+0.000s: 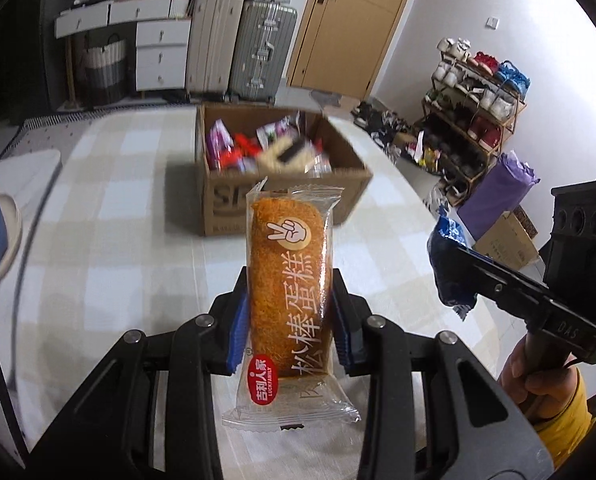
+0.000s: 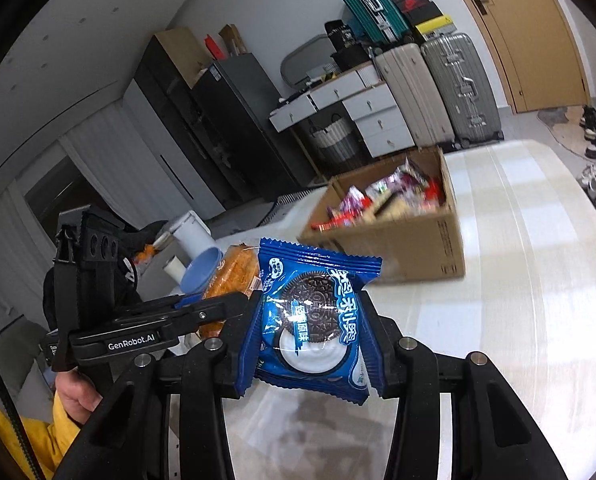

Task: Organize snacks
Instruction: 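Carry the bread bag and Oreo packet over the box with both grippers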

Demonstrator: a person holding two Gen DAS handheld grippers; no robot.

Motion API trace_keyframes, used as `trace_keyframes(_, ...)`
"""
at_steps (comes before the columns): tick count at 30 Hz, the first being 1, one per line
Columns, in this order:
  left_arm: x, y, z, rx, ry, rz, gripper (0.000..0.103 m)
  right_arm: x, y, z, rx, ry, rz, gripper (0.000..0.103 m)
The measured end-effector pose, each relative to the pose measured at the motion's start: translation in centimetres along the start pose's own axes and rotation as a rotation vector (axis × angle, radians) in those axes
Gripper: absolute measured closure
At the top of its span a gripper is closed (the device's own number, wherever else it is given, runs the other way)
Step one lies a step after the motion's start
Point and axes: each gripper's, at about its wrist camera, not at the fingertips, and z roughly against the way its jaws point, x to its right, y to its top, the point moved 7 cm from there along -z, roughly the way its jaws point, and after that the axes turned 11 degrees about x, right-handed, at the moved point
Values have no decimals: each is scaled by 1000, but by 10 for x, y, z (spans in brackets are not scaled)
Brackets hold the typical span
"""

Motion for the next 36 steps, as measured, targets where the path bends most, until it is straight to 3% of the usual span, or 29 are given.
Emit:
trace_keyframes(10,-8,77,-8,64,3,-41,71,-6,64,-34,23,15,57,59)
trace_keyframes(20,-28,145,-84,45,20,-44,71,9,120,-79,30,22,29,59)
trace_keyframes(26,-45,162,-143,10,30,5,71,26,138,-111,11,-13,35,59)
trace_keyframes(36,-54,171,-200,-12,51,-30,71,58,142,-160,-48,-71,47,58)
